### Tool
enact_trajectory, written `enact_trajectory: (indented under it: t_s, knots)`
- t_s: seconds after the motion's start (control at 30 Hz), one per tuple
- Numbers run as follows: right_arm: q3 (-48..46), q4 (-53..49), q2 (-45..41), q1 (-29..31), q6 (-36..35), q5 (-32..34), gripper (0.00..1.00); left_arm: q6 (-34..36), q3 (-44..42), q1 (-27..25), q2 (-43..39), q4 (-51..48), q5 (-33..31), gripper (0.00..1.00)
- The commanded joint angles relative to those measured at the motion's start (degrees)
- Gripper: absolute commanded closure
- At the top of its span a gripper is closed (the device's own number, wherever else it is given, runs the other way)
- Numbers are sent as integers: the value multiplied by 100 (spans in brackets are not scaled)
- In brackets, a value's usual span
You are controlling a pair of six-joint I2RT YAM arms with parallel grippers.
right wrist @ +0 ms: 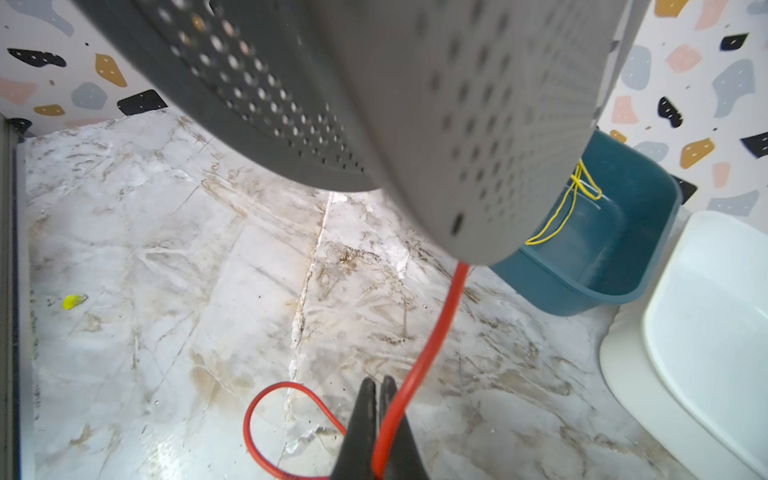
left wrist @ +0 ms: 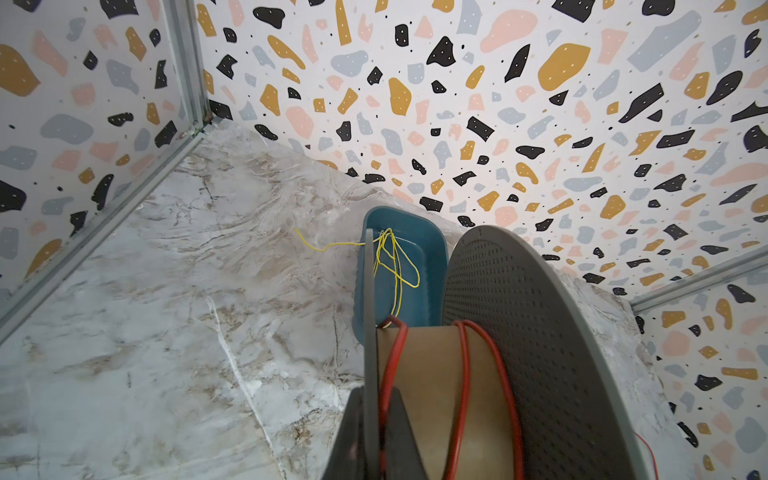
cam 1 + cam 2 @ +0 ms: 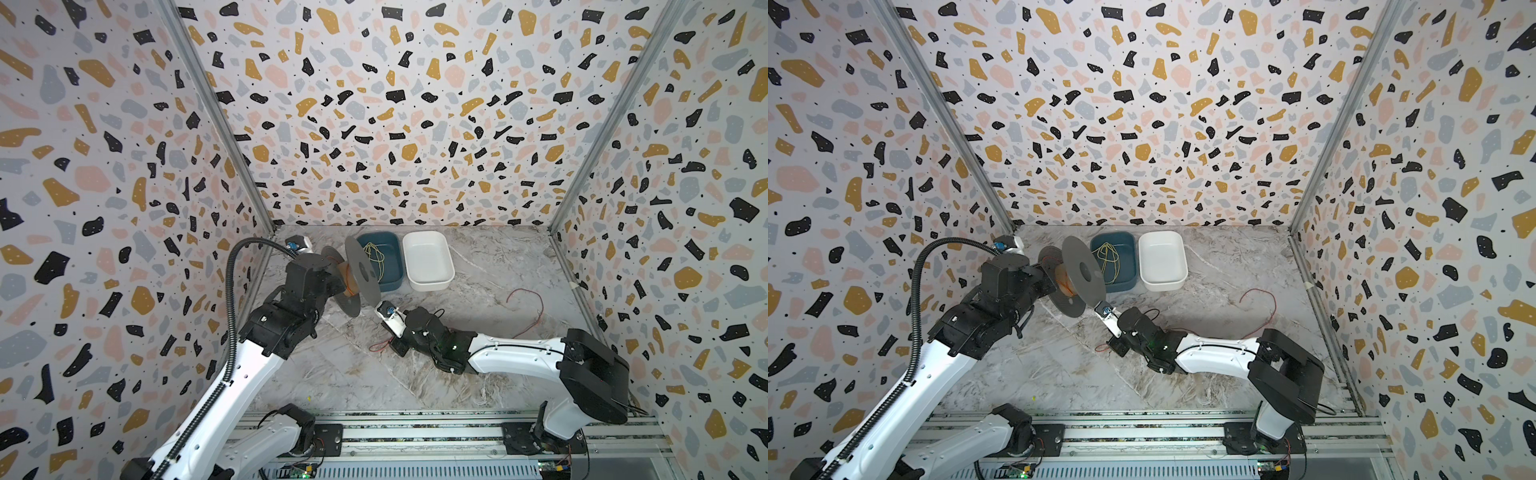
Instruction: Wrap the cables
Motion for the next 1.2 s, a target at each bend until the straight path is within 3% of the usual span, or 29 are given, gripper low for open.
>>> enact_trajectory:
  t_s: [0.0,0.2,0.47,0.57,0.97,1.17]
  knots:
    - [322,-496,-304,152,-179,641,100,-167,67,-176,-14,788,-873,100]
    - [406,-492,-509,257,-68,1465,100,-180,217,-415,246,422,-1273,100]
    - [273,143,-743,351,-91,2536,100,-55,393,-598,528,71,-1334,100]
    - [266,357,-767,372,-257,2647,100,99,545,-598,673,-156,-1215,100]
    - [60,1120,-893,414,-768,2939,85,387,878,-606,967,-608,-839,100]
    - [71,1272,-888,416,-881,2817,84,400,891,-641,938,-607,-660,100]
